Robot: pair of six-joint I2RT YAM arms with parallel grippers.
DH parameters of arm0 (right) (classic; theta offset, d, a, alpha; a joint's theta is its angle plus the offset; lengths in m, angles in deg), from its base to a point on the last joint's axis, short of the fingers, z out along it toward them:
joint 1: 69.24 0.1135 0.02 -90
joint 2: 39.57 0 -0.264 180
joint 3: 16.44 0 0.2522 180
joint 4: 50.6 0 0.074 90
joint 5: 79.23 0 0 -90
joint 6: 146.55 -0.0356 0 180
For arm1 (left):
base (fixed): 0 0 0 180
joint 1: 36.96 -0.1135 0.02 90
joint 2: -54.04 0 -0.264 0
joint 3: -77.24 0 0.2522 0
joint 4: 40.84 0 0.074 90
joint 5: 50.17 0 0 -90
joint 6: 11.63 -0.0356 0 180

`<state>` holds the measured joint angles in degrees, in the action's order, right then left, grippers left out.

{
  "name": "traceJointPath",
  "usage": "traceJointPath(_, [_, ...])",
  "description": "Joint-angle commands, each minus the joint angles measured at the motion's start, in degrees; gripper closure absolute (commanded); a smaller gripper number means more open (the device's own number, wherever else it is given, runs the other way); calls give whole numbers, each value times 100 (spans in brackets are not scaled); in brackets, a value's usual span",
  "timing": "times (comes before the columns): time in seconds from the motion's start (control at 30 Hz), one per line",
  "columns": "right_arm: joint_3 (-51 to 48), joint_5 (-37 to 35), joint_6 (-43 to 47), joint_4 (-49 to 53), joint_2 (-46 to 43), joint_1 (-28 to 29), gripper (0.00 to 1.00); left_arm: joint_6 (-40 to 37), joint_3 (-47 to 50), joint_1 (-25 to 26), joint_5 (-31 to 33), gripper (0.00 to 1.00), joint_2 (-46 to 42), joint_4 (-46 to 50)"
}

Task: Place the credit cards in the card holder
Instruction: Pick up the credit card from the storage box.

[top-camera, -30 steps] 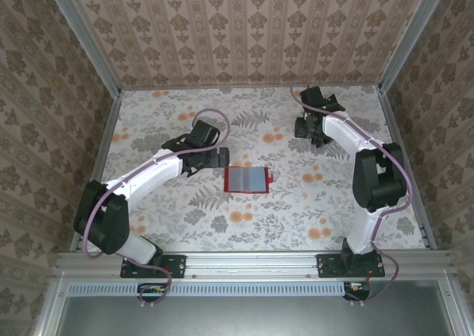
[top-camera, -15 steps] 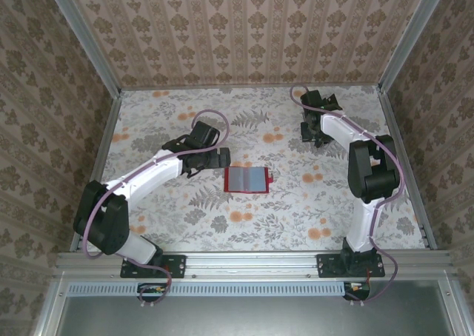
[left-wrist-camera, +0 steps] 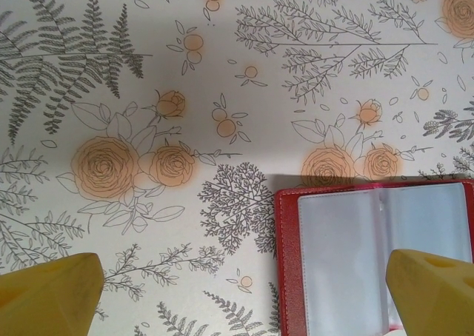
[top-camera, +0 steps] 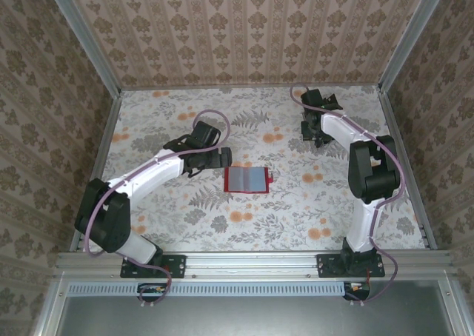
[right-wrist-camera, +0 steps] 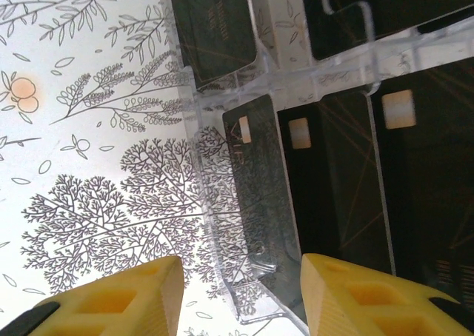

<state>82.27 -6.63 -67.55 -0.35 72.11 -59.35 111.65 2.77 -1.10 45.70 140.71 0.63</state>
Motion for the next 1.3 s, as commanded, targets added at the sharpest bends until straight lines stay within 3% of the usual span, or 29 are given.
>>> traceJointPath(0.0, [211, -336, 169, 190, -124, -31, 53, 82, -13, -36, -102, 0, 136, -49])
traceJointPath(0.5, [280, -228, 186, 265, 364, -40, 54, 47, -74, -35, -123, 0, 200, -41])
traceJointPath(0.87, [281, -10, 178, 245, 336, -40, 63, 56, -62, -36, -116, 0, 200, -63])
traceJointPath(1.27, [492, -70, 189, 288, 504, -66, 67, 65, -41, -36, -122, 0, 227, -86])
